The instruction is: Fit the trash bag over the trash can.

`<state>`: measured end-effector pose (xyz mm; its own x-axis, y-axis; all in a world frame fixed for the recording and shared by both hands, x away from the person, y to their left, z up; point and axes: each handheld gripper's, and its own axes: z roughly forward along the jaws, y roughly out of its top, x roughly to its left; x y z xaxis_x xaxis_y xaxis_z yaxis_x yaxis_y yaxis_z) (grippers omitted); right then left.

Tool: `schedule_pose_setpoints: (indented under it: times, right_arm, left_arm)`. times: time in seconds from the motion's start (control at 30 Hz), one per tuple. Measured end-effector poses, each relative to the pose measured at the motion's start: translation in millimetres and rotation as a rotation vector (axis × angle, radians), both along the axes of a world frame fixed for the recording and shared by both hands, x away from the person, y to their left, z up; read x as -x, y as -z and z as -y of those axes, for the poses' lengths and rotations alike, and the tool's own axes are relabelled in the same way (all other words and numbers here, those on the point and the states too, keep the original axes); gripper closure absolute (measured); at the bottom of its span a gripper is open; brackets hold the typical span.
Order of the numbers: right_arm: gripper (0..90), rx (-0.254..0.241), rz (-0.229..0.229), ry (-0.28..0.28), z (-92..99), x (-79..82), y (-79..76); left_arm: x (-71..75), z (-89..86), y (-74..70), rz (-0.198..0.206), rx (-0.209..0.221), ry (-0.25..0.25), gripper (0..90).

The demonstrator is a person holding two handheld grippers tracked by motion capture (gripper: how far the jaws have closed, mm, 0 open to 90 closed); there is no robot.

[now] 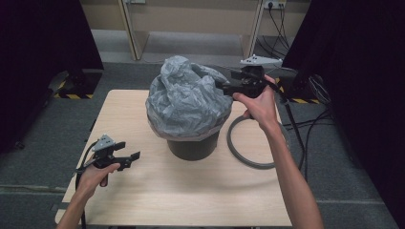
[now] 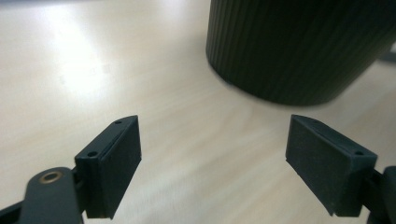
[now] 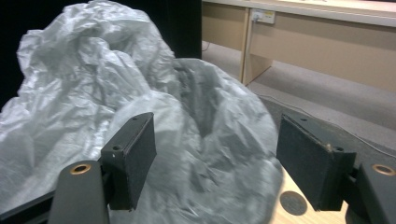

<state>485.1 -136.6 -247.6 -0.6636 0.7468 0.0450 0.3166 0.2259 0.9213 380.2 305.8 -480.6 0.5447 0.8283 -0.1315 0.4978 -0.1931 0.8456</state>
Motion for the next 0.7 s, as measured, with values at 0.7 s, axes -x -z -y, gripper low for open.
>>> schedule_pose_setpoints:
  times: [0.7]
  right_arm:
    - [27.2,0.043,0.022,-0.052,-57.0,-5.8,-29.8]
  left_arm:
    - [0.5,-5.2,42.0,-0.104,-0.136,-0.011,16.9]
